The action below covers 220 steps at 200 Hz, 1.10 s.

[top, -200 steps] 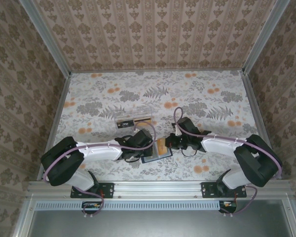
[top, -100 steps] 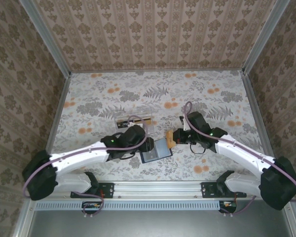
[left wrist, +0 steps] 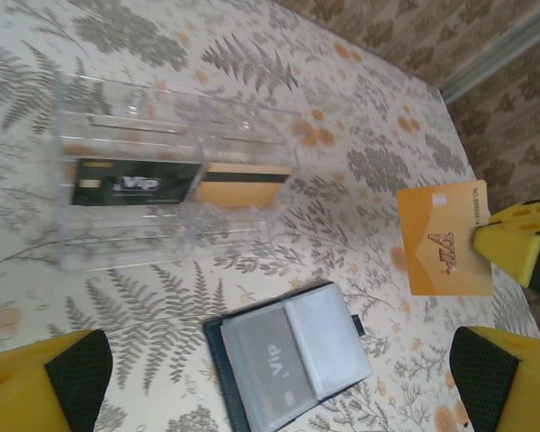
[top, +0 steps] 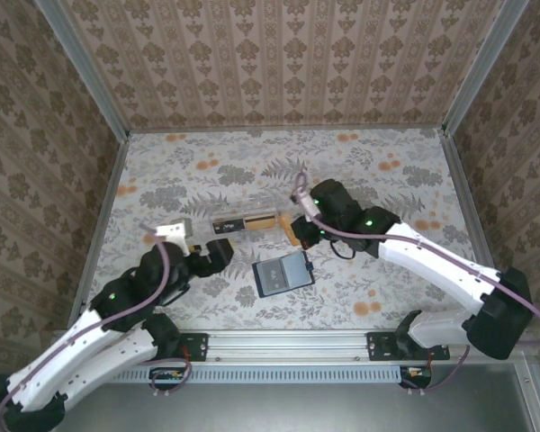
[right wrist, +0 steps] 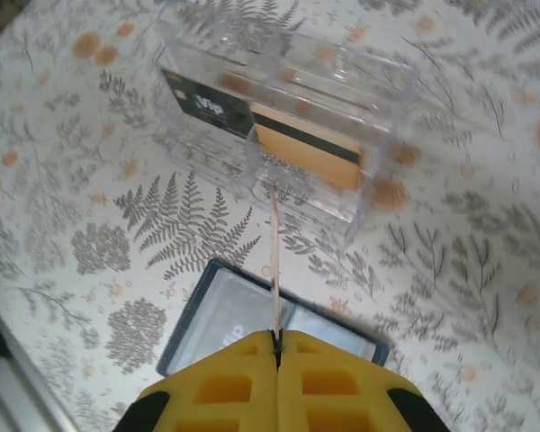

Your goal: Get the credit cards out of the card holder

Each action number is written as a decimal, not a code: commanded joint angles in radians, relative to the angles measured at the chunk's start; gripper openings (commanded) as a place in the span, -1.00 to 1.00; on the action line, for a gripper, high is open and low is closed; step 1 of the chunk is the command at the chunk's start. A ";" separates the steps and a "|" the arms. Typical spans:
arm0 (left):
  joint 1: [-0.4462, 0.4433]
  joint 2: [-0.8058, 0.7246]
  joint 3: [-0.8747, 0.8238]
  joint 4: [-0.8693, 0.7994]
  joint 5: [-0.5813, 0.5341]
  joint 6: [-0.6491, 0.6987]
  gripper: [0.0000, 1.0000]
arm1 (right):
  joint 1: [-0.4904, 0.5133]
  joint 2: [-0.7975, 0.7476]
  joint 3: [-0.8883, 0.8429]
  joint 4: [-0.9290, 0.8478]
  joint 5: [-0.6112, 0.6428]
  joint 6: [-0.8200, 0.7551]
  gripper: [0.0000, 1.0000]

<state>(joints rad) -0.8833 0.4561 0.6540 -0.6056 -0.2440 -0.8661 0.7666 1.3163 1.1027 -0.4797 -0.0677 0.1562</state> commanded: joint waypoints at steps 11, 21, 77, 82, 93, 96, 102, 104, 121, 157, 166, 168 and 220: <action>0.029 -0.105 -0.025 -0.152 -0.037 0.045 1.00 | 0.096 0.117 0.119 -0.043 0.155 -0.383 -1.00; 0.032 -0.128 -0.027 -0.165 -0.038 0.049 1.00 | 0.111 0.164 0.168 -0.052 0.183 -0.452 -1.00; 0.035 -0.209 -0.053 -0.201 -0.014 0.059 1.00 | 0.149 0.414 0.364 -0.153 0.230 -0.835 -1.00; 0.035 -0.217 -0.055 -0.209 -0.015 0.059 1.00 | 0.148 0.423 0.373 -0.153 0.225 -0.866 -1.00; 0.036 -0.230 -0.053 -0.224 -0.016 0.062 1.00 | 0.148 0.453 0.397 -0.163 0.229 -0.921 -1.00; 0.036 -0.233 -0.053 -0.229 -0.017 0.062 1.00 | 0.149 0.461 0.403 -0.167 0.231 -0.935 -1.00; 0.035 -0.241 -0.051 -0.237 -0.018 0.064 1.00 | 0.148 0.473 0.413 -0.170 0.236 -0.961 -1.00; 0.036 -0.244 -0.050 -0.241 -0.019 0.064 1.00 | 0.148 0.476 0.414 -0.170 0.236 -0.971 -1.00; 0.036 -0.264 -0.050 -0.262 -0.029 0.064 1.00 | 0.148 0.491 0.407 -0.127 0.256 -1.040 -1.00; 0.036 -0.283 -0.066 -0.264 -0.032 0.053 1.00 | 0.150 0.541 0.431 -0.096 0.296 -1.127 -1.00; 0.036 -0.282 -0.067 -0.264 -0.031 0.053 1.00 | 0.151 0.553 0.437 -0.084 0.313 -1.137 -1.00; 0.035 -0.281 -0.067 -0.264 -0.029 0.053 1.00 | 0.151 0.555 0.440 -0.082 0.314 -1.139 -1.00; 0.036 -0.283 -0.071 -0.276 -0.027 0.046 1.00 | 0.142 0.616 0.479 -0.062 0.319 -1.161 -1.00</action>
<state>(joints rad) -0.8555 0.1829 0.5995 -0.8433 -0.2600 -0.8288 0.9104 1.8961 1.5349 -0.5560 0.2306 -0.9688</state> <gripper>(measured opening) 0.994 0.067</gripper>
